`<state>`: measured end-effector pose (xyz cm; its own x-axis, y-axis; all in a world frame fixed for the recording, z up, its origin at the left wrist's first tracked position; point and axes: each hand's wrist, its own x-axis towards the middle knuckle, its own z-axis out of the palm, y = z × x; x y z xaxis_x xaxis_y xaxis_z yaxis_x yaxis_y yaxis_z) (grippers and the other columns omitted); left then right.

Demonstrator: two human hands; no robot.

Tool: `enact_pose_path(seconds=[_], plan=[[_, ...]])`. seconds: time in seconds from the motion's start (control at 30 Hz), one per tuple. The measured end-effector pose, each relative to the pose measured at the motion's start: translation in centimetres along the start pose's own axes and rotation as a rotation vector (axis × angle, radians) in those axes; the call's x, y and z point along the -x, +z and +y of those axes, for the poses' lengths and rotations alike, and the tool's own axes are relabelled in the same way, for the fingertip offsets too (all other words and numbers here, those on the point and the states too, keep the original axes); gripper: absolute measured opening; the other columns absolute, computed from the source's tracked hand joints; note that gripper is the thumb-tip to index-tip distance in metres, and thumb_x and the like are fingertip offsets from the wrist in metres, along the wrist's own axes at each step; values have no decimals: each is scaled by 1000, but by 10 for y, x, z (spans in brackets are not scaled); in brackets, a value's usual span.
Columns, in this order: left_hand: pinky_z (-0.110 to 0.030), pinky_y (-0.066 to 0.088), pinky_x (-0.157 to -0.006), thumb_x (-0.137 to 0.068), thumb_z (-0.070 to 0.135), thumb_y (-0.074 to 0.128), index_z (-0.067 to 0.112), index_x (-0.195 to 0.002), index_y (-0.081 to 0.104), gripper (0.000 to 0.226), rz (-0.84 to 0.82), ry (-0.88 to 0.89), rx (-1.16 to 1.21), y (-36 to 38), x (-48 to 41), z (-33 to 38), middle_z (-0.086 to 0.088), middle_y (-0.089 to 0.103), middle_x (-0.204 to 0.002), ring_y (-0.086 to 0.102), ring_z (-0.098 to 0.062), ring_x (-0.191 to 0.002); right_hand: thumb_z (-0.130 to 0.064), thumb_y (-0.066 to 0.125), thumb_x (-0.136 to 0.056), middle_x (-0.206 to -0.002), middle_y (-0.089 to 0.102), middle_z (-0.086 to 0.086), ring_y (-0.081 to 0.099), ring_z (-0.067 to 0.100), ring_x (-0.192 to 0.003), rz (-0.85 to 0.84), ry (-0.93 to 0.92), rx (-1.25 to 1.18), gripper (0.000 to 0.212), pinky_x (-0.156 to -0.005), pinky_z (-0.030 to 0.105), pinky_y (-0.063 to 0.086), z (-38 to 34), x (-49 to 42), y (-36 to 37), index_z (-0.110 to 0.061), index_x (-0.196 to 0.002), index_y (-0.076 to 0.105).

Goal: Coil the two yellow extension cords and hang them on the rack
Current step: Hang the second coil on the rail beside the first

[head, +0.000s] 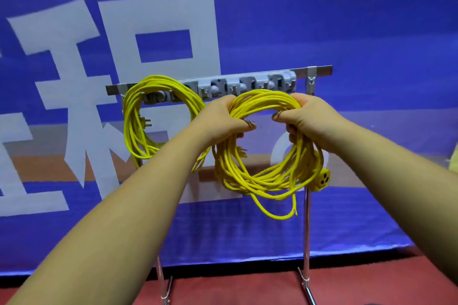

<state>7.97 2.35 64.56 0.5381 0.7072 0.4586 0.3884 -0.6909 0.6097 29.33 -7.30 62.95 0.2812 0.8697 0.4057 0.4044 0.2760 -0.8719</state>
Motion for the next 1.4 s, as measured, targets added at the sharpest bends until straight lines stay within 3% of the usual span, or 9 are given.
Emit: enact_pose_path(seconds=[0.17,0.4,0.5,0.6,0.73,0.9,1.07,1.17,1.4], plan=[[-33,57,-57,-76,45,89,32,-119,60,53,60,88,73,-4,-28,16,6,71,-78,67,-12,-59,-34,86,-89,-66,50,7,50,22,-56,-36,-60,-59,31,-54,37,51,-15,-27,-23,-10,-101,68],[-41,51,-70,-83,69,71,19,-107,56,57,219,145,-89,-4,-85,35,-5,63,-86,57,-22,-75,-50,84,-87,-64,57,0,52,18,-53,63,-98,-72,50,-54,35,50,-30,-68,-50,-10,-112,65],[-42,57,-92,-83,70,69,34,-126,60,58,230,208,-58,3,-104,39,3,72,-109,68,-21,-101,-54,88,-80,-69,56,2,49,19,-55,114,-98,-83,50,-55,35,47,-32,-83,-60,-17,-106,66],[-33,47,-107,-91,57,70,39,-150,50,65,250,242,-91,12,-120,42,1,65,-141,59,-23,-130,-49,88,-80,-65,53,1,45,18,-54,153,-92,-84,45,-57,35,43,-27,-98,-66,-18,-102,66],[-44,51,-98,-97,55,61,39,-154,42,62,261,195,-315,26,-133,34,-13,67,-128,60,-36,-121,-46,87,-81,-69,58,1,52,20,-60,150,-62,-43,41,-59,37,47,-12,-111,-65,-18,-104,68],[-49,52,-85,-108,55,33,39,-156,34,51,237,194,-657,37,-124,27,-14,57,-117,55,-37,-109,-41,78,-94,-100,73,4,66,22,-88,114,-79,-51,28,-75,41,53,29,-113,-57,-29,-118,67],[-49,45,-96,-111,48,22,33,-164,17,56,192,174,-824,34,-117,25,-14,54,-129,49,-34,-118,-33,57,-108,-127,66,4,66,22,-116,151,-27,-139,27,-89,37,54,38,-114,-59,-34,-135,58],[-52,44,-102,-110,47,21,30,-166,10,59,145,152,-847,32,-113,27,-16,53,-136,49,-36,-124,-53,55,-107,-120,68,4,66,18,-104,146,-43,22,29,-83,37,56,45,-105,-64,-41,-133,56],[-54,46,-100,-111,46,24,34,-165,10,57,66,157,-842,23,-113,24,-12,53,-140,49,-35,-127,-49,51,-109,-110,70,5,68,20,-96,320,-100,178,29,-73,36,57,39,-96,-48,-44,-137,56]])
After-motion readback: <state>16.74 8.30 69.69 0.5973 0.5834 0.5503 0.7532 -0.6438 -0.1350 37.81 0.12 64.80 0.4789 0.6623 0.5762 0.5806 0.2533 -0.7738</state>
